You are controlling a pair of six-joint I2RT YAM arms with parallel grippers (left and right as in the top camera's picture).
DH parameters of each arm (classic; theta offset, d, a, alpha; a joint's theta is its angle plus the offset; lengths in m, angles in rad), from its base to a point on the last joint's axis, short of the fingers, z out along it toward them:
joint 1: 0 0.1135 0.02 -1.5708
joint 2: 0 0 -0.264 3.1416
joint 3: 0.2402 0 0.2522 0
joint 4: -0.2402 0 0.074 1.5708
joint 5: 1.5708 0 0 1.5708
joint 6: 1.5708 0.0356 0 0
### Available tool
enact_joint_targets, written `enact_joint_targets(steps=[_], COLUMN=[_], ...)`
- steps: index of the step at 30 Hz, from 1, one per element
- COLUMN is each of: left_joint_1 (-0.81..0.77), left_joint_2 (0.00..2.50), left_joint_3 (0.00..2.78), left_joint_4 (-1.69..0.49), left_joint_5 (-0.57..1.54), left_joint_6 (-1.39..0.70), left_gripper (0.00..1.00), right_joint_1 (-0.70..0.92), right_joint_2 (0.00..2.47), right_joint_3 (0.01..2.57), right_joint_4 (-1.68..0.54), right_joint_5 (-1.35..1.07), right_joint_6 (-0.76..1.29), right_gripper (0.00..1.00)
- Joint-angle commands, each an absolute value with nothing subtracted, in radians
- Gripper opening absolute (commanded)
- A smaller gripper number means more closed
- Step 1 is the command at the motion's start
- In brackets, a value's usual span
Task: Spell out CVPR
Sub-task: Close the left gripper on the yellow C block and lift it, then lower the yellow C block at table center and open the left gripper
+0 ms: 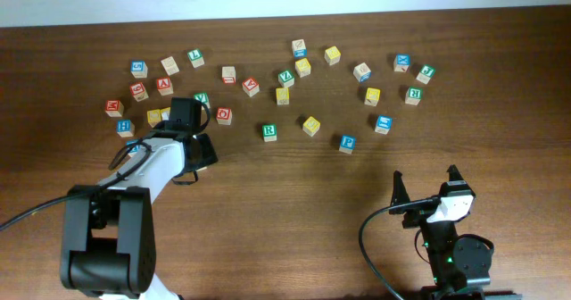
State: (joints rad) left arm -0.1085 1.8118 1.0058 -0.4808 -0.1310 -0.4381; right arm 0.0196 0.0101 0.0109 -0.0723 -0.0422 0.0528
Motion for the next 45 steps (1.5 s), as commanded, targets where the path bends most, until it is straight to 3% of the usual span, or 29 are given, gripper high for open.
enact_joint_targets(steps=[1, 3, 5, 7, 9, 13, 20, 26, 29, 32, 35, 41, 45], left_joint_1=[-0.109, -0.109, -0.109, -0.109, -0.109, -0.109, -0.109, -0.117, -0.192, -0.344, -0.467, -0.585, -0.62], left_joint_2=[1.848, 1.847, 1.847, 1.847, 1.847, 1.847, 1.847, 1.847, 1.847, 1.848, 1.848, 1.855, 1.903], left_joint_3=[0.998, 0.999, 1.003, 1.005, 1.009, 1.011, 1.111, 1.186, 1.186, 1.186, 1.179, 1.179, 1.179], left_joint_4=[-0.49, -0.496, -0.514, -0.536, -0.562, -0.559, -0.686, -0.757, -0.773, -0.757, -0.757, -0.726, -0.726], left_joint_5=[-0.135, -0.135, -0.135, -0.134, -0.123, -0.12, -0.115, 0.261, 0.33, 0.299, 0.097, -0.072, -0.076], left_joint_6=[-0.432, -0.432, -0.432, -0.432, -0.432, -0.432, -0.432, -0.277, -0.27, -0.286, -0.442, -0.511, -0.535], left_gripper=[0.46, 0.34, 0.34, 0.37, 0.48, 0.33, 0.25, 0.22, 0.22, 0.2, 0.21, 0.23, 0.25], right_joint_1=[0.012, 0.012, 0.012, 0.012, 0.012, 0.012, 0.012, 0.012, 0.012, 0.012, 0.012, 0.012, 0.012], right_joint_2=[0.004, 0.004, 0.004, 0.004, 0.004, 0.004, 0.004, 0.004, 0.004, 0.004, 0.004, 0.004, 0.004], right_joint_3=[0.006, 0.006, 0.006, 0.006, 0.006, 0.006, 0.006, 0.006, 0.006, 0.006, 0.006, 0.006, 0.006], right_joint_4=[-0.078, -0.078, -0.078, -0.078, -0.078, -0.078, -0.078, -0.078, -0.078, -0.078, -0.078, -0.078, -0.078], right_joint_5=[-0.041, -0.041, -0.041, -0.041, -0.041, -0.041, -0.041, -0.041, -0.041, -0.041, -0.041, -0.041, -0.041], right_joint_6=[0.052, 0.052, 0.052, 0.052, 0.052, 0.052, 0.052, 0.052, 0.052, 0.052, 0.052, 0.052, 0.052], right_gripper=[0.98, 0.98, 0.98, 0.98, 0.98, 0.98, 0.98, 0.99, 0.98, 0.98, 0.98, 0.98, 0.98])
